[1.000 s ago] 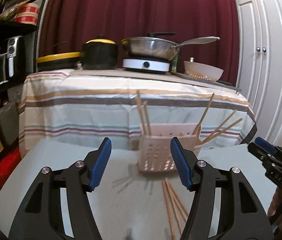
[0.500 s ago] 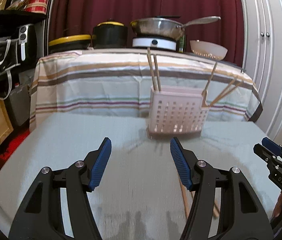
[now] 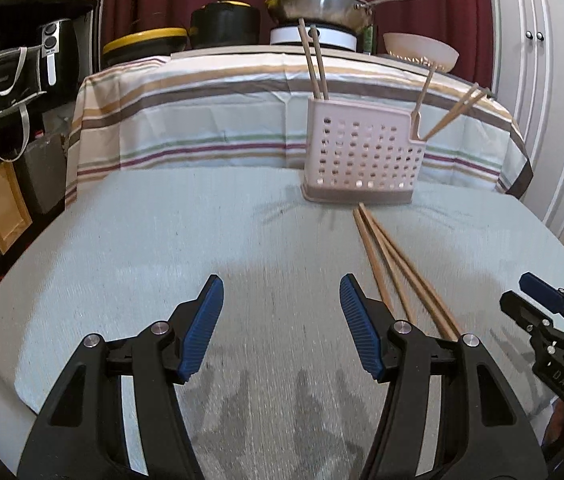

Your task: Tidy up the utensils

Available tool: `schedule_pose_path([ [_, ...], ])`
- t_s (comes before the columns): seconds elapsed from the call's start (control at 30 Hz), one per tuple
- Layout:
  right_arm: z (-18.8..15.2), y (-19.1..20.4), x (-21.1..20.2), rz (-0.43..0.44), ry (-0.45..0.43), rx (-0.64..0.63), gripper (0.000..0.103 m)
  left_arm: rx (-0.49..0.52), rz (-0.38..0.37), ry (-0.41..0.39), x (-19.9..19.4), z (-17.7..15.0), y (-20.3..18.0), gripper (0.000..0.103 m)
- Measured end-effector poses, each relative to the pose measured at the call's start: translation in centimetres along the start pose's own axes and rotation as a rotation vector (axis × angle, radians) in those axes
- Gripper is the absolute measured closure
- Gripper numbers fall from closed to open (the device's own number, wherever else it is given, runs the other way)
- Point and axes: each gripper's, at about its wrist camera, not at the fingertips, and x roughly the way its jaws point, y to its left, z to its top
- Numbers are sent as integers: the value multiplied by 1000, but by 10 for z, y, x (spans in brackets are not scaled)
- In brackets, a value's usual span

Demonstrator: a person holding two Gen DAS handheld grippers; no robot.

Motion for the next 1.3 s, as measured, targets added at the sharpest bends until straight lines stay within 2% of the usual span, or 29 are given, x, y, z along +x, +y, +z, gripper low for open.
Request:
schedule_pose_path([
  [0.23, -16, 11, 10, 31, 78, -23, 69, 3, -12, 25, 0, -14, -4, 44],
  [0.5, -21, 15, 20, 48, 129, -32, 72, 16, -35, 38, 2, -18, -14, 44],
  [0.57, -23, 16, 23, 52, 150, -34, 79, 17, -45, 43, 3, -18, -17, 44],
  [0.6, -24, 16, 25, 56, 158, -32, 87, 18, -51, 45, 3, -18, -18, 44],
  [0.63, -25, 16, 26, 63, 165, -29, 91, 19, -55, 47, 3, -19, -20, 44],
  [0.7, -25, 15, 26, 60, 165, -26, 95, 26, -63, 50, 4, -20, -23, 44],
  [1.3, -26, -23, 20, -14, 134, 56, 96, 105, -128, 115, 21, -33, -61, 44],
])
